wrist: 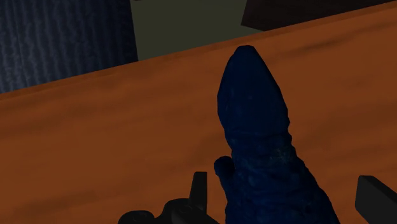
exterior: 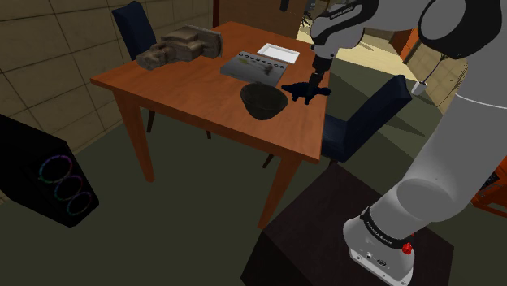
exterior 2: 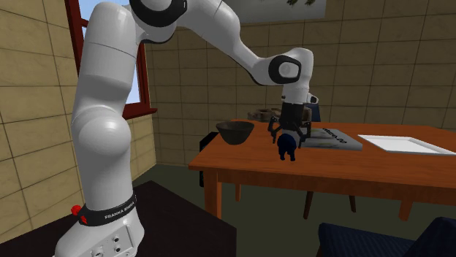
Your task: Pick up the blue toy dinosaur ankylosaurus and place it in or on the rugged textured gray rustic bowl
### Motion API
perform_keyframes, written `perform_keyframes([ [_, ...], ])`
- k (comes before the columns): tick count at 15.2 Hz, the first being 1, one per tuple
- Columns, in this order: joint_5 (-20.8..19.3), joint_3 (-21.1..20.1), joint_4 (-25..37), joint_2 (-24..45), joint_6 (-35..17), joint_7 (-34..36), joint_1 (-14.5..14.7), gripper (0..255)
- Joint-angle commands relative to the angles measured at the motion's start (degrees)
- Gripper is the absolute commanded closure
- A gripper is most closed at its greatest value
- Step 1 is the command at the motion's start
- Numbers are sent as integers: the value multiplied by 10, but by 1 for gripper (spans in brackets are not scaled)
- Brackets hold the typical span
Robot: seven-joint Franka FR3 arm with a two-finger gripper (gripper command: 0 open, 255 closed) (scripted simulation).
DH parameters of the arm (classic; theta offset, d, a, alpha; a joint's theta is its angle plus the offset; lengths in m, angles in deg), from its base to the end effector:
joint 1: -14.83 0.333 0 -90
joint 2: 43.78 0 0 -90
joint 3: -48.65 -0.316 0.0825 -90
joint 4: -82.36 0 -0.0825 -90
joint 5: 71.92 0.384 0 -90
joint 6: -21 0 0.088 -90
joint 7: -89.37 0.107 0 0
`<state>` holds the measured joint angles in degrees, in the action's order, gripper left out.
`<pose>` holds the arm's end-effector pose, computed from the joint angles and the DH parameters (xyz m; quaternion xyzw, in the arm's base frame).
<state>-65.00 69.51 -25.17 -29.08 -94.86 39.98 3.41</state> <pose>0.5199 -0.3077 0.3759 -0.9913 -0.1233 0.0299 0.0359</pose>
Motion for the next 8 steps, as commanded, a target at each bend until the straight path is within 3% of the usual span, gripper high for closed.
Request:
perform_keyframes([
  [1,0,0,0,0,0,0,0,0],
  [3,0,0,0,0,0,0,0,0],
  [4,0,0,0,0,0,0,0,255],
  [8,0,0,-1,0,0,0,0,255],
])
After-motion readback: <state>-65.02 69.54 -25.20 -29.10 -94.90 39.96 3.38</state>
